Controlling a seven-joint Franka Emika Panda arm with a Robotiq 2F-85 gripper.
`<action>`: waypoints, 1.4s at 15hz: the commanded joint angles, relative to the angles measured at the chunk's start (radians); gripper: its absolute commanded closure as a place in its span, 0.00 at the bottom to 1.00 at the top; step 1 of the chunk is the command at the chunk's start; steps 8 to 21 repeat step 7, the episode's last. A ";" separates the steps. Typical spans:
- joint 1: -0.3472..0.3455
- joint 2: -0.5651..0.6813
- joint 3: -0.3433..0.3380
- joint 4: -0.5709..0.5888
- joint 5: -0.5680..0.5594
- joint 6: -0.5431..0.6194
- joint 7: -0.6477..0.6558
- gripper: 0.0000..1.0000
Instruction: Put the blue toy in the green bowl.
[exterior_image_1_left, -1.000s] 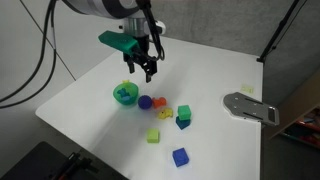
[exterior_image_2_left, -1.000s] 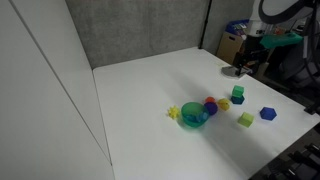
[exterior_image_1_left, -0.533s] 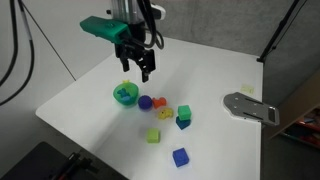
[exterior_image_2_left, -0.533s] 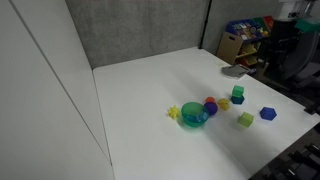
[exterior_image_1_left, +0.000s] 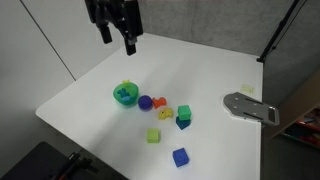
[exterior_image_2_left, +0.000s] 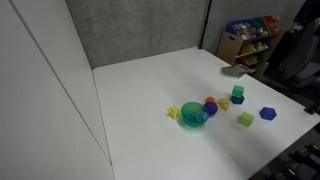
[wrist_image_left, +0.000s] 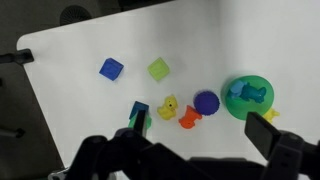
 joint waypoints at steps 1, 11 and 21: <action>-0.006 -0.055 0.001 0.010 0.027 -0.045 -0.040 0.00; -0.011 -0.049 0.010 -0.001 0.015 -0.026 -0.016 0.00; -0.011 -0.049 0.010 -0.001 0.015 -0.026 -0.016 0.00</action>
